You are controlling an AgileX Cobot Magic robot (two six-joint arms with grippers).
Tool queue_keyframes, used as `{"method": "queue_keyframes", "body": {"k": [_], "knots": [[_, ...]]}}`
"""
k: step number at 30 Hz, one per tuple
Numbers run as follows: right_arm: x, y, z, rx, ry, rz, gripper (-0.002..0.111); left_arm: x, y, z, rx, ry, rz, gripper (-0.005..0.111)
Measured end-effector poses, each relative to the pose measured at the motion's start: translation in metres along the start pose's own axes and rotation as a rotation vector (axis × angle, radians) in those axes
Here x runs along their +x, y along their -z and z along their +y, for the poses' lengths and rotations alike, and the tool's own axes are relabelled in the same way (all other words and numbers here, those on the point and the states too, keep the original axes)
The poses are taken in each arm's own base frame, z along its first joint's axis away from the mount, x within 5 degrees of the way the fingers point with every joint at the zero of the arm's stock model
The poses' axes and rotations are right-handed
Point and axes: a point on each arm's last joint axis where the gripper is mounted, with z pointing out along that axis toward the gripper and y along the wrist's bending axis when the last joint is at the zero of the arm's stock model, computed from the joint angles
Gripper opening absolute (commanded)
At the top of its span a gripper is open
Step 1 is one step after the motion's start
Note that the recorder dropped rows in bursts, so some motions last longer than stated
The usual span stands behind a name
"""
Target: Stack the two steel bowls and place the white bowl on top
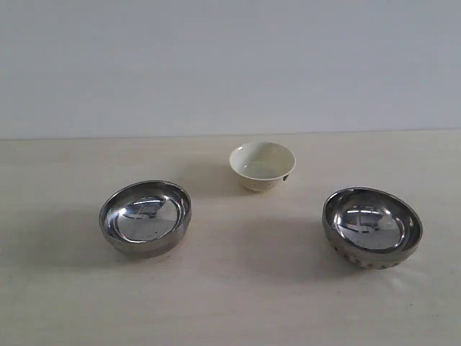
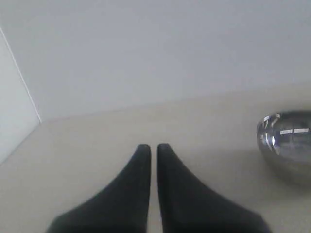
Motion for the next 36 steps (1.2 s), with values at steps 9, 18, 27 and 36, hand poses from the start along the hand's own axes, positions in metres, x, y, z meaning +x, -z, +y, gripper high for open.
{"method": "queue_keyframes", "body": {"k": [9,18,27,36], "knots": [[0.000,0.000,0.000,0.000,0.000,0.000,0.000,-0.040,0.010,0.007,-0.065,0.050,-0.458,0.004],[0.000,0.000,0.000,0.000,0.000,0.000,0.000,-0.060,0.024,0.011,0.050,0.458,-0.743,0.004],[0.000,0.000,0.000,0.000,0.000,0.000,0.000,-0.070,0.035,0.013,0.126,0.587,-0.909,0.004],[0.000,0.000,0.000,0.000,0.000,0.000,0.000,-0.115,0.037,0.017,0.113,0.545,-0.738,0.004]]}}
